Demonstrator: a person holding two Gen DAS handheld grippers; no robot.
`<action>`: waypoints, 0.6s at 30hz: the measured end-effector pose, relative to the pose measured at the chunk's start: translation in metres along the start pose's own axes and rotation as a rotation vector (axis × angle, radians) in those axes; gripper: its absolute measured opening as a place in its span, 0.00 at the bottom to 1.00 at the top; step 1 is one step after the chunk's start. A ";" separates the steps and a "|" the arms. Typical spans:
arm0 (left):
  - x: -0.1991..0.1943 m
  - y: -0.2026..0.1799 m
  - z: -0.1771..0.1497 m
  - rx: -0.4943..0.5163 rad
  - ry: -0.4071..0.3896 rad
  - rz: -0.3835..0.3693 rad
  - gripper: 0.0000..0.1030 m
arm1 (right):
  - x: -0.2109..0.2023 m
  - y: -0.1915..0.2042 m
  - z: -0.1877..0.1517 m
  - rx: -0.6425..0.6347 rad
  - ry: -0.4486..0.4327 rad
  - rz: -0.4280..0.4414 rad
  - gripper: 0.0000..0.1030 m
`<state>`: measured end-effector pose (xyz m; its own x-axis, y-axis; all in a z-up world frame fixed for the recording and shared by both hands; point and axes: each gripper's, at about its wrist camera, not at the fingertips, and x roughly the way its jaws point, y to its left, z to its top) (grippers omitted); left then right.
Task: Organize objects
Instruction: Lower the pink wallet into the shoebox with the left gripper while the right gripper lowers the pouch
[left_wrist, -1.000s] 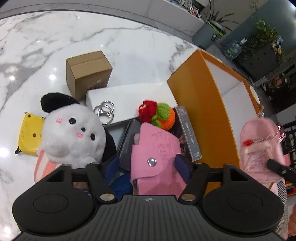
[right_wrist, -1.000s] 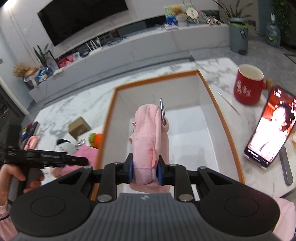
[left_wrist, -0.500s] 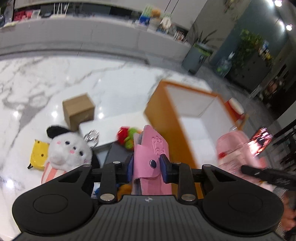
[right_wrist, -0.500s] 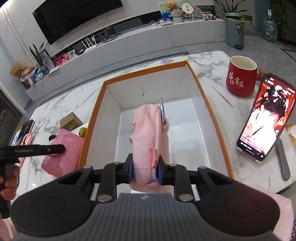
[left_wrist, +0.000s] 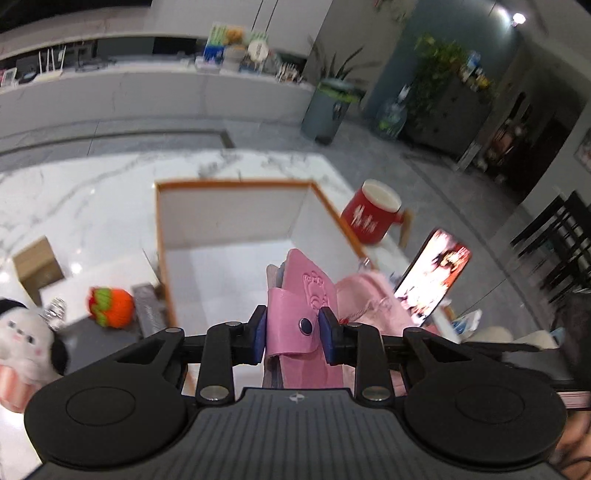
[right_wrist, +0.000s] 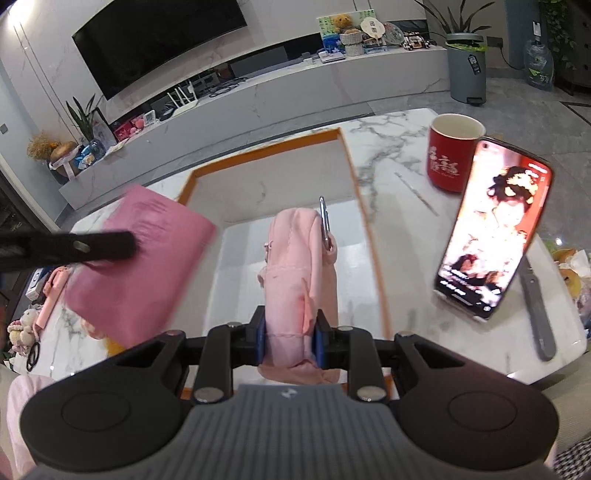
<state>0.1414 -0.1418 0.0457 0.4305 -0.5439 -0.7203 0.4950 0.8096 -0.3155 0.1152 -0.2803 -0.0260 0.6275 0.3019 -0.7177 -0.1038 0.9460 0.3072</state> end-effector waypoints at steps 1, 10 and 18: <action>0.012 -0.001 -0.002 -0.006 0.018 0.014 0.32 | 0.001 -0.005 0.002 0.007 0.005 0.003 0.25; 0.078 -0.010 -0.013 -0.051 0.171 0.080 0.32 | 0.026 -0.017 0.009 0.003 0.107 0.008 0.25; 0.093 -0.009 -0.022 -0.076 0.208 0.108 0.32 | 0.035 -0.009 0.011 -0.064 0.137 -0.009 0.33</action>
<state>0.1598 -0.1946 -0.0320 0.3093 -0.4025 -0.8616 0.3932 0.8791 -0.2695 0.1468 -0.2800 -0.0468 0.5175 0.3030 -0.8002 -0.1510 0.9529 0.2632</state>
